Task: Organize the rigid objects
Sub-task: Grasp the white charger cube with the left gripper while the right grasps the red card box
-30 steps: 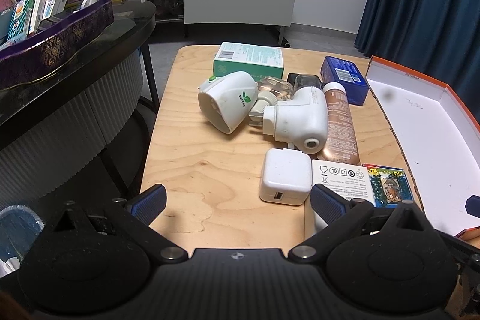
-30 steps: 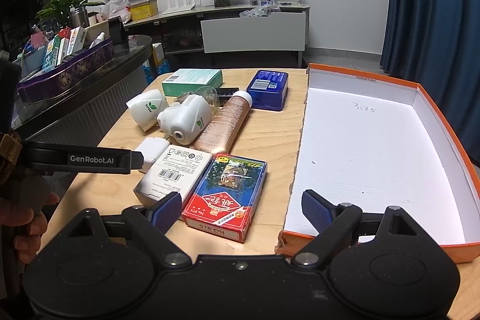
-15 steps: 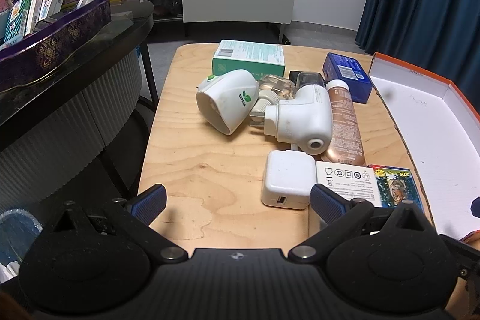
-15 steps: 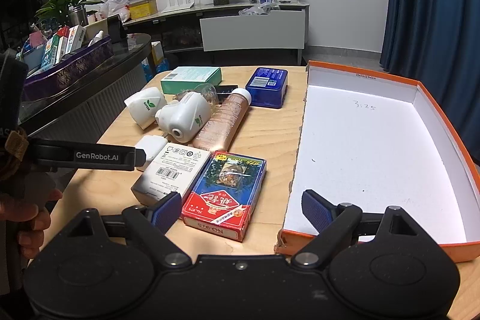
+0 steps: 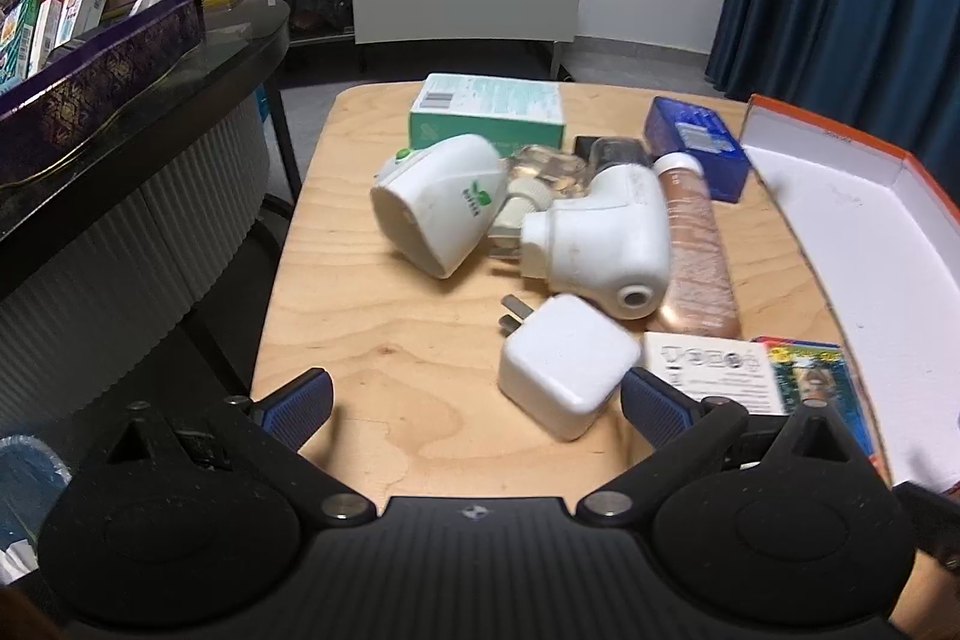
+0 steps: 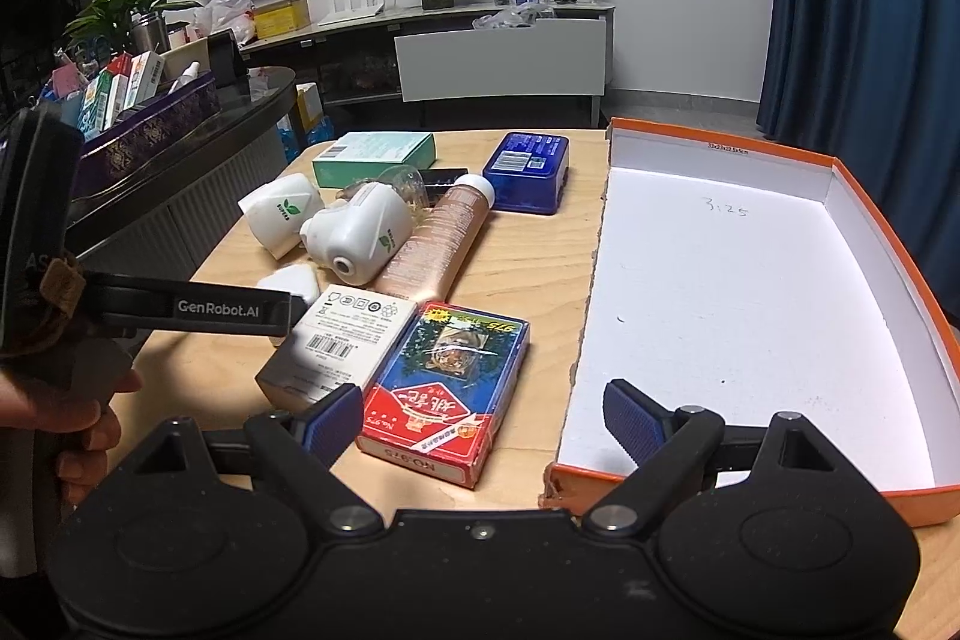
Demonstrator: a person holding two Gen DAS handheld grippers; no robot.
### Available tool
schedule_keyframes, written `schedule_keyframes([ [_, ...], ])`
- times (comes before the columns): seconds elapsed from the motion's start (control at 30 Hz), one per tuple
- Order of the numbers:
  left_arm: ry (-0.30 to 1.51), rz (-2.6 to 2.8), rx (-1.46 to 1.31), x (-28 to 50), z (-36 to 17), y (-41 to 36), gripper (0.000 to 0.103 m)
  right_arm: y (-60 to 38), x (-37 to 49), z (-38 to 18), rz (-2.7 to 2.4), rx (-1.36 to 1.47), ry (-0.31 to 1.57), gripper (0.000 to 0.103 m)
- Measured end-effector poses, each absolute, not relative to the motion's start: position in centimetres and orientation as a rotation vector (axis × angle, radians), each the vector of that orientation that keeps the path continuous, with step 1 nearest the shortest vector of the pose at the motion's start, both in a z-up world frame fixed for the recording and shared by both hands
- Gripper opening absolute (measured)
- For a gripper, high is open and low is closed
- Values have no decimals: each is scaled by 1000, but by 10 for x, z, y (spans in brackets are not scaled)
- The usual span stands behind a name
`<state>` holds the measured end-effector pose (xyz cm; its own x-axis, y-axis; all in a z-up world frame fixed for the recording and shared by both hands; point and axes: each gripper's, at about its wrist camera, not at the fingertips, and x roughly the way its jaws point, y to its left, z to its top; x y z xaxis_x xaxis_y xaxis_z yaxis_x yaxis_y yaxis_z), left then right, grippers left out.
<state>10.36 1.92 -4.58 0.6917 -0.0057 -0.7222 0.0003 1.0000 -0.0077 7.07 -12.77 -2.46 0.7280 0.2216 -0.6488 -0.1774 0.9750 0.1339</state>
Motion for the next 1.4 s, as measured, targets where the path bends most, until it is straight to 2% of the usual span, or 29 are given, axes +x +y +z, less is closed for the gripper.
schedule_keyframes([
  [0.93,799,9,-39,125,-55,28,102,-131,83,-35,238,86,739,102],
  [1.0,782,-14,5,125,-57,22,95,-131,82,-34,236,81,737,102],
  [1.07,754,-42,44,122,-57,17,71,-132,83,-35,234,89,743,102],
  [1.1,742,-52,48,120,-56,16,63,-132,84,-36,234,92,748,102],
  [1.13,736,-65,39,119,-55,17,49,-132,85,-37,234,94,754,102],
  [1.17,734,-66,27,118,-54,18,42,-131,86,-38,235,93,760,102],
  [1.4,730,-57,-27,108,-53,27,42,-114,93,-43,245,15,772,102],
])
